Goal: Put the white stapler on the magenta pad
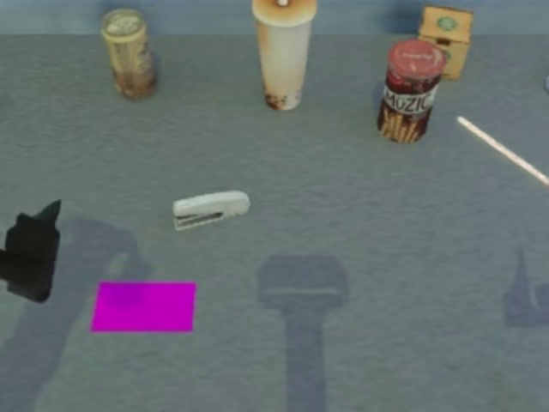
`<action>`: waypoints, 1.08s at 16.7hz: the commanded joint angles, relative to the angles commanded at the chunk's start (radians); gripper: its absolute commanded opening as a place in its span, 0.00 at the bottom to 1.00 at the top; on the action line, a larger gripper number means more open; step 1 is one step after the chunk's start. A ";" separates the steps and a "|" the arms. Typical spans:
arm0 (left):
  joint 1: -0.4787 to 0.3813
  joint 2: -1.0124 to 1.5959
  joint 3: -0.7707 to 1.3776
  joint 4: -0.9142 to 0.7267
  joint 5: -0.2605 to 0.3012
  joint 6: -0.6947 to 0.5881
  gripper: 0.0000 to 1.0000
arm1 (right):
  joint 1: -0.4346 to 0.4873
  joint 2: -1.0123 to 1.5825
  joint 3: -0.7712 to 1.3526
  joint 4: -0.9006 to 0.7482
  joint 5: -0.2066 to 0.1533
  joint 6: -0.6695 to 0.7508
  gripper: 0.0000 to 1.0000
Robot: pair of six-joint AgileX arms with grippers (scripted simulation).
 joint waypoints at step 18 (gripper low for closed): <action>-0.255 1.602 1.362 -0.880 -0.039 0.545 1.00 | 0.000 0.000 0.000 0.000 0.000 0.000 1.00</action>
